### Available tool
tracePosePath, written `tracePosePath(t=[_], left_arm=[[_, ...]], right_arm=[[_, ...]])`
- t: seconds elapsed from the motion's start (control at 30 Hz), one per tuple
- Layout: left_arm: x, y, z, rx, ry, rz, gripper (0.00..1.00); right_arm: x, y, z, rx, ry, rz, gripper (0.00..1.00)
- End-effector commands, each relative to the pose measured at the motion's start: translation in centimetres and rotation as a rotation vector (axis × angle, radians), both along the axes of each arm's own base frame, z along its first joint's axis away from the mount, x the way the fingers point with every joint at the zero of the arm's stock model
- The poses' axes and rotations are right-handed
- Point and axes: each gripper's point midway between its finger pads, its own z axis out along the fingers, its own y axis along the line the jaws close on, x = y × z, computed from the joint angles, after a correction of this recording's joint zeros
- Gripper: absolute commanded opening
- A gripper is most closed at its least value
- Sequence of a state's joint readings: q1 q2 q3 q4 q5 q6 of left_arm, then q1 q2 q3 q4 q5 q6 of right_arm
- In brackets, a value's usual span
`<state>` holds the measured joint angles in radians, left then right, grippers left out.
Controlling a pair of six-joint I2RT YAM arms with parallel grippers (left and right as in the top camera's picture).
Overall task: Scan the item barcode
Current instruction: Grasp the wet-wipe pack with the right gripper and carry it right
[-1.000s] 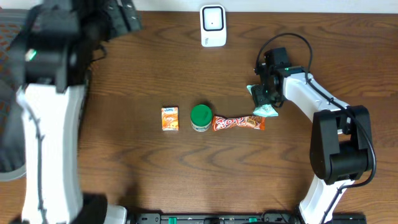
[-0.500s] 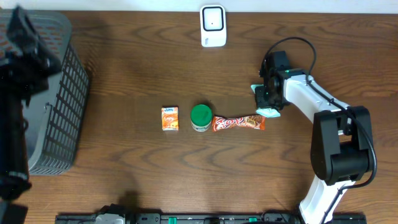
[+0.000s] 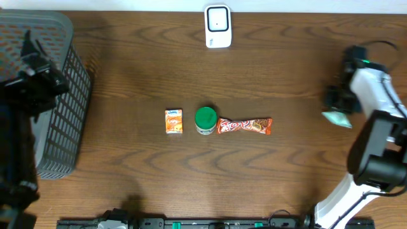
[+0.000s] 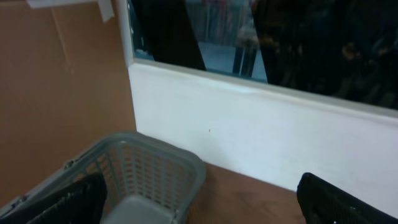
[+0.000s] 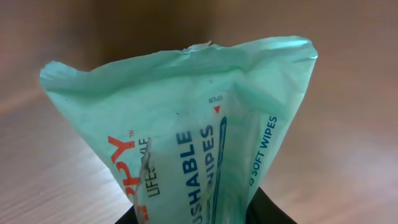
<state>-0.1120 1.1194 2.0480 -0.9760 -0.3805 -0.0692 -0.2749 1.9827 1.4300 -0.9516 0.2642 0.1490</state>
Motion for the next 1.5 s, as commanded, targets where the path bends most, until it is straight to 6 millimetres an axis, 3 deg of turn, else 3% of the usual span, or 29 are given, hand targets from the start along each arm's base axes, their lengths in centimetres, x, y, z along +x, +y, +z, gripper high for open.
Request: tracePosePath(t=[0.0,0.17,0.27,0.37,0.43,0.47,0.63,0.7,0.83,0.87,0.93,1.1,1.27,1.47], left_arm=[[1.4,0.2,-1.2,0.03,0.036,0.015,0.98],[2.4,0.0,-1.9,0.032,0.043,0.014,0.98],[2.7,0.0,-1.9,0.031,0.039,0.014,0.98],[2.7,0.0,-1.8,0.029,0.033,0.014,0.98],[2.8,0.0,-1.7,0.014,0.024,0.016,0.98],[2.8,0.0,-1.6,0.008,0.019,0.016,0.98],[2.7,0.0,-1.5,0.007,0.012,0.016,0.98],[2.7,0.0,-1.5,0.007,0.012,0.016,0.98],[2.7,0.0,-1.5,0.008,0.013,0.016,0.98],[2.7,0.0,-1.5,0.008,0.014,0.016,0.98],[2.7,0.0,-1.6,0.008,0.016,0.016,0.98],[2.7,0.0,-1.6,0.008,0.016,0.017,0.98],[2.7,0.0,-1.6,0.008,0.016,0.017,0.98],[2.7,0.0,-1.6,0.008,0.016,0.017,0.98]], right_arm=[[-2.7,-6.8,1.6,-0.11,0.006,-0.148,0.22],[-7.7,-13.0,1.6,-0.109,0.017,-0.35,0.22],[-9.9,-15.5,1.6,-0.103,0.002,-0.441,0.22],[-11.0,-16.8,1.3,-0.056,-0.046,-0.505,0.47],[-11.2,-17.4,1.1,-0.024,-0.085,-0.534,0.85],[-11.4,-17.6,1.2,-0.021,-0.093,-0.545,0.99],[-10.7,-17.9,2.9,-0.002,-0.123,-0.546,0.99],[-10.1,-17.7,4.0,0.015,-0.142,-0.537,0.88],[-9.6,-17.7,6.4,0.009,-0.156,-0.529,0.28],[-9.6,-17.6,6.9,0.009,-0.157,-0.528,0.15],[-9.9,-17.3,7.3,0.019,-0.145,-0.55,0.01],[-12.5,-16.7,6.0,0.018,-0.045,-0.576,0.01],[-14.9,-15.9,3.0,0.041,0.015,-0.621,0.01],[-17.1,-16.5,0.7,0.017,0.027,-0.703,0.01]])
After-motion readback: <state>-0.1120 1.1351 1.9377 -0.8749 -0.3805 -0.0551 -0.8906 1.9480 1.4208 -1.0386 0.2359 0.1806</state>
